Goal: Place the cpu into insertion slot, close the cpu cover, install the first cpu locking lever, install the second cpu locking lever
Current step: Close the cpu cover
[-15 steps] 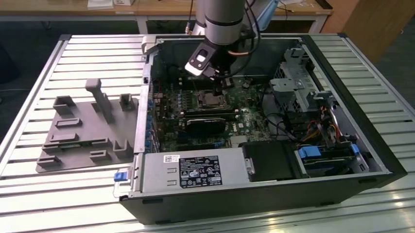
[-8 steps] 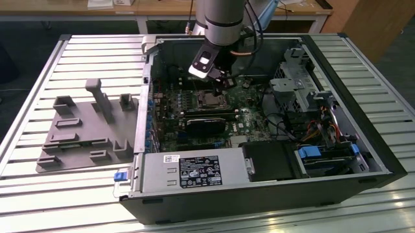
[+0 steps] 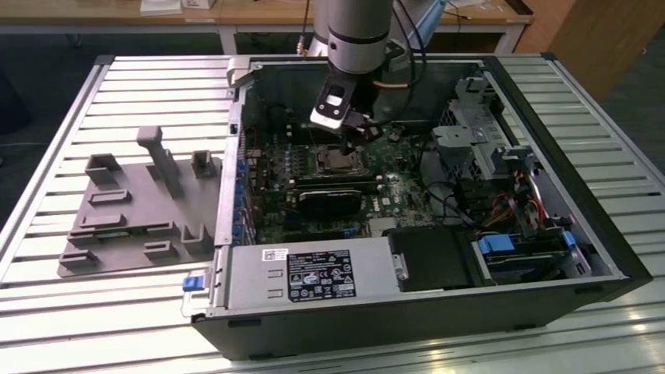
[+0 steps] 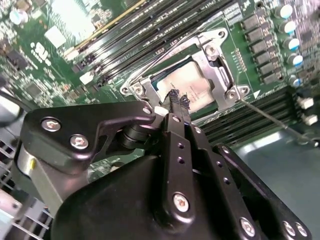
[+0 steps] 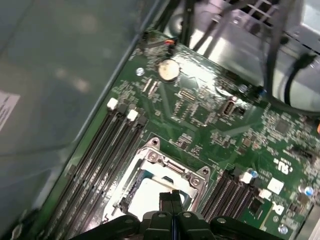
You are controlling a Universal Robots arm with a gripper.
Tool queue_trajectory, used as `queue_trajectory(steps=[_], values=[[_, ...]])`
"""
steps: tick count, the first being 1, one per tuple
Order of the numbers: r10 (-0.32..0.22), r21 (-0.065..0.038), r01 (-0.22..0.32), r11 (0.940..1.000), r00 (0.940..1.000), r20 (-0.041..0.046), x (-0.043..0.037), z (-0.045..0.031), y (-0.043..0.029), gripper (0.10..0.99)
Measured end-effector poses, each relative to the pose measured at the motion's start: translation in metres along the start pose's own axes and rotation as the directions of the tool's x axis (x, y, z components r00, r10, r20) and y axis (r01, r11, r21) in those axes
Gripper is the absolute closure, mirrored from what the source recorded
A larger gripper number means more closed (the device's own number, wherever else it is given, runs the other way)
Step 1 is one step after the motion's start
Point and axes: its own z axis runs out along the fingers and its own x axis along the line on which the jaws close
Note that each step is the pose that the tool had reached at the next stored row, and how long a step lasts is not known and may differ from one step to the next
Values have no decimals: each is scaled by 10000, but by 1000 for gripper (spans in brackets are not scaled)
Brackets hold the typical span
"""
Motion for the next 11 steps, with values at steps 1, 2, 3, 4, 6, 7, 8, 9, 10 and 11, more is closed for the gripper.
queue_trajectory(steps=[1,2,3,4,6,7,8,9,10,11], values=[[-181,1,181,9998,9998,-6,0,1,0,984],[-375,1,375,9993,9993,-14,0,2,0,984],[-557,2,557,9984,9984,-20,0,3,0,984],[-729,3,729,9973,9973,-26,0,3,0,984],[-1092,2,1092,9940,9940,-40,0,4,0,984],[-1271,2,1271,9919,9919,-47,0,4,0,984],[-1450,2,1450,9894,9894,-53,0,4,0,984],[-1626,2,1626,9867,9867,-60,0,5,0,984],[-1804,2,1804,9836,9836,-66,0,5,0,984],[-1996,1,1996,9799,9799,-73,0,5,0,984]])
